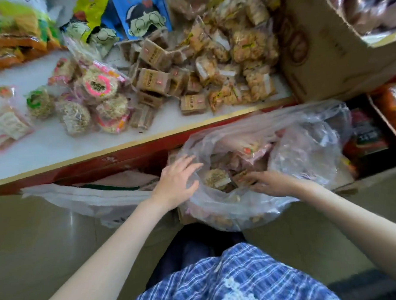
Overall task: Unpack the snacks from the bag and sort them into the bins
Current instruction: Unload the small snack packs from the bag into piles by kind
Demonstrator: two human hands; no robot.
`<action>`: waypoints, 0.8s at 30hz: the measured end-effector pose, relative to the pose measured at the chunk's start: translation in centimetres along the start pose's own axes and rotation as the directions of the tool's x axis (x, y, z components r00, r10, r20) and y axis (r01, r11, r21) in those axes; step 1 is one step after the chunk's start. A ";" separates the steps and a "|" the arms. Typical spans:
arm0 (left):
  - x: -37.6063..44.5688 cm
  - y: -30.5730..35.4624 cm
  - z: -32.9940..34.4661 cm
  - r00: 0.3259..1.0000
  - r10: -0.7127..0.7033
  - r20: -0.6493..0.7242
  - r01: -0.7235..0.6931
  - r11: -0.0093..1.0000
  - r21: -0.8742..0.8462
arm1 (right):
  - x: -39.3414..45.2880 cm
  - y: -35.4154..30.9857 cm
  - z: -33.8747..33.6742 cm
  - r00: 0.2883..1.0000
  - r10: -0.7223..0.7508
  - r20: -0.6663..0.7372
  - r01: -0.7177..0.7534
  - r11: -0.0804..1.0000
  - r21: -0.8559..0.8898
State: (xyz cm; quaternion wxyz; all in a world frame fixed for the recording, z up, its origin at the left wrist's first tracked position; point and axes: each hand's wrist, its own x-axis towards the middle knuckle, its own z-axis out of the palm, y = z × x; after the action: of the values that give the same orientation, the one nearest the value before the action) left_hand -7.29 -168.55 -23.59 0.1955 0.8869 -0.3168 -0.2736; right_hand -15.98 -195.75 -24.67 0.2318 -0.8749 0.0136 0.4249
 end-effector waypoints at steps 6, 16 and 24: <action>0.2 0.9 3.1 0.949 -0.178 0.261 0.124 0.970 0.210 | -2.6 2.5 4.0 0.992 0.084 0.089 -0.082 0.996 -0.027; -3.2 0.7 3.8 0.940 -0.312 0.137 0.292 0.945 0.150 | 8.5 -2.9 7.3 0.918 0.230 -0.323 -0.069 0.895 0.440; -4.3 0.3 5.0 0.922 -0.377 0.092 0.374 0.926 0.045 | 2.5 -2.7 4.2 0.911 0.040 -0.412 0.073 0.965 0.254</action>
State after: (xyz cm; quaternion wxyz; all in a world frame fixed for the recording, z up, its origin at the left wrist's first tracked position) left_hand -13.26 -166.76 -25.81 0.1118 0.9190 -0.1539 -0.3455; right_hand -16.87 -191.16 -27.75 0.3414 -0.9063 0.1111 0.2228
